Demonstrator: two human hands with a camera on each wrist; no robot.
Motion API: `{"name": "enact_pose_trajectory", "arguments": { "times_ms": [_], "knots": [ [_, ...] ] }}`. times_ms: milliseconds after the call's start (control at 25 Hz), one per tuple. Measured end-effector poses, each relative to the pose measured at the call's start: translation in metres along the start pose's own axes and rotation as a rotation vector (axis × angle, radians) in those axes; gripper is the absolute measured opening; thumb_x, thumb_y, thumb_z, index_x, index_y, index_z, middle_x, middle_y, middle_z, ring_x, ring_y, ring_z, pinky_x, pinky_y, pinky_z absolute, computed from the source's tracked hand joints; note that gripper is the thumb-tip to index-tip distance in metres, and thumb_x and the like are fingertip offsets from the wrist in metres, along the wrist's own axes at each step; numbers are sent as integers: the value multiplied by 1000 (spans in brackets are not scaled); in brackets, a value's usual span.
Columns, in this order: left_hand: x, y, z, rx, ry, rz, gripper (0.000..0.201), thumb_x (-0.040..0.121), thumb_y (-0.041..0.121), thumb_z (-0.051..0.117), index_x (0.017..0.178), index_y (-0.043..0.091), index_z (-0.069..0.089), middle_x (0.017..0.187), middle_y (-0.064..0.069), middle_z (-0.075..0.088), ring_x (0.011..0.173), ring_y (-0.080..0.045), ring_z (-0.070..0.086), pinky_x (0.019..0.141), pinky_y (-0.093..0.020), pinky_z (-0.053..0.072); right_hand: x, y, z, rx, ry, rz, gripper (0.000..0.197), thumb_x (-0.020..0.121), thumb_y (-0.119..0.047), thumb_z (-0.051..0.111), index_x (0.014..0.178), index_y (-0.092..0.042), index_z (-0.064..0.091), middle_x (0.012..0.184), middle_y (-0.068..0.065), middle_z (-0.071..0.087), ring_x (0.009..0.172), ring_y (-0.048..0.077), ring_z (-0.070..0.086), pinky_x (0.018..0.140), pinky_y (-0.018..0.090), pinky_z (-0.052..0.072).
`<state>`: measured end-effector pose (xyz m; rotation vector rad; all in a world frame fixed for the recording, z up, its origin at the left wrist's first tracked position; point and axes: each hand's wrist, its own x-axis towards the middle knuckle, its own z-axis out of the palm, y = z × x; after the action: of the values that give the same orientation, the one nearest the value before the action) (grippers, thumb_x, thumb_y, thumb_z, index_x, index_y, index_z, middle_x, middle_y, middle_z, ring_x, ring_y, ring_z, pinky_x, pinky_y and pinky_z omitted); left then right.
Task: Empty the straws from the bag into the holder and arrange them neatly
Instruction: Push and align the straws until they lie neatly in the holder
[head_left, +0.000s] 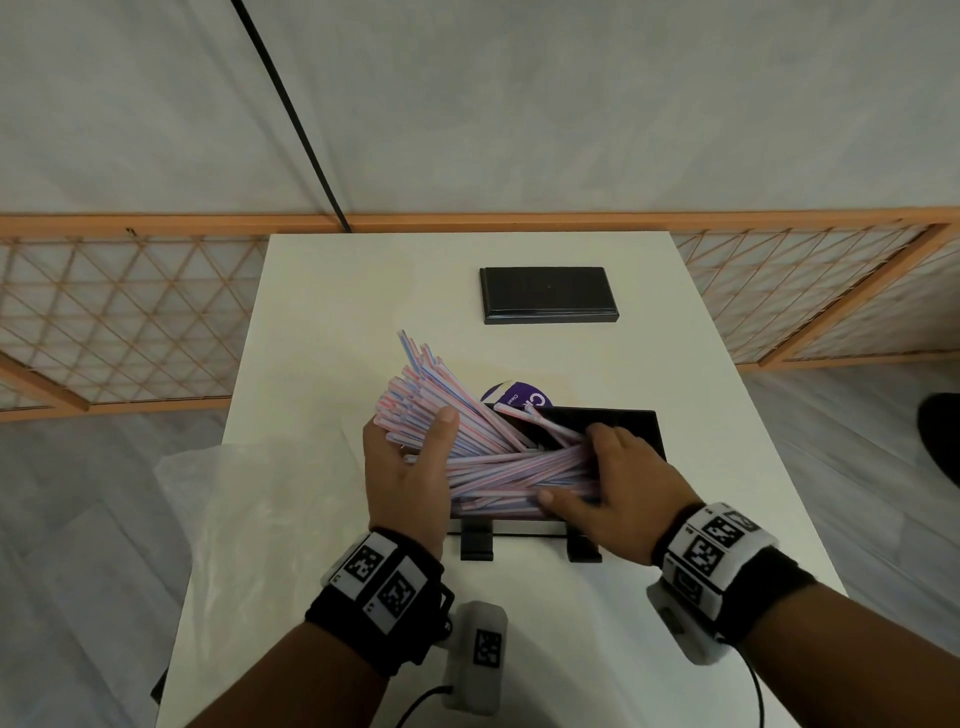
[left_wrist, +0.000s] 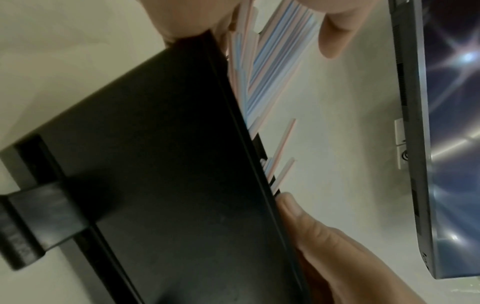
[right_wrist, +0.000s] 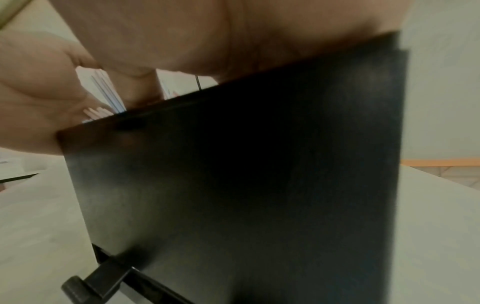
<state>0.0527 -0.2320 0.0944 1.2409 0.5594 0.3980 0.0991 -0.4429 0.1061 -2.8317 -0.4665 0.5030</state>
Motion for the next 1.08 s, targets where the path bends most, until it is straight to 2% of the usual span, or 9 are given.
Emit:
{"name": "enact_pose_trajectory", "arguments": {
  "times_ms": [80,160,240,400,560,720,880,960,1080],
  "knots": [
    [-1,2,3,3,-8,17,61,72,51,74,125,26,57,120,3,70,110,-14,69,95,-38,55,6,-5,6,27,-25,31,104,65,-92,37,135,-15,37,124,3,52,116,25,50,101,39,43],
    [0,4,4,3,-4,17,66,70,52,74,126,22,57,118,4,71,106,-11,70,91,-34,56,11,-14,11,22,-56,35,102,66,-92,35,142,-25,31,133,1,48,125,27,46,107,45,39],
    [2,5,4,0,4,1,72,69,53,74,129,17,57,119,1,71,107,-13,71,92,-37,57,15,-20,13,-37,-84,-3,89,71,-89,31,142,-35,30,138,-4,45,129,27,42,110,50,32],
    [2,4,2,-11,11,-25,65,71,53,75,125,21,59,119,-1,71,109,-18,71,98,-47,56,21,-23,11,-37,-124,-48,67,88,-72,26,141,-31,37,141,-4,46,128,26,42,109,49,25],
    [3,2,4,-38,-15,-30,64,71,51,74,126,24,58,120,1,71,109,-16,71,97,-45,56,30,-23,10,-57,-124,-47,50,93,-53,30,130,-24,46,125,3,52,117,29,47,100,42,32],
    [1,4,6,-24,-6,12,64,73,55,72,128,25,57,121,1,70,110,-17,70,96,-45,57,37,-31,7,98,-76,-211,28,98,-36,36,109,-15,51,102,5,51,95,29,52,86,42,44],
    [5,9,3,-22,54,61,68,73,66,69,120,18,59,116,-8,69,108,-28,69,95,-55,56,31,-49,4,33,-23,-325,38,96,-38,29,113,-15,54,104,4,56,95,27,52,87,41,42],
    [8,12,2,-52,83,56,67,74,61,68,121,13,59,113,-7,68,102,-23,70,91,-50,58,23,-51,5,-41,48,-310,38,96,-39,26,110,-17,54,102,4,58,93,29,52,83,42,41],
    [11,11,0,-80,96,47,50,83,43,66,122,11,59,108,-1,69,95,-13,70,86,-40,56,10,-56,8,-91,181,-300,32,94,-42,30,106,-22,52,98,1,59,89,30,54,77,42,43]
  ]
}}
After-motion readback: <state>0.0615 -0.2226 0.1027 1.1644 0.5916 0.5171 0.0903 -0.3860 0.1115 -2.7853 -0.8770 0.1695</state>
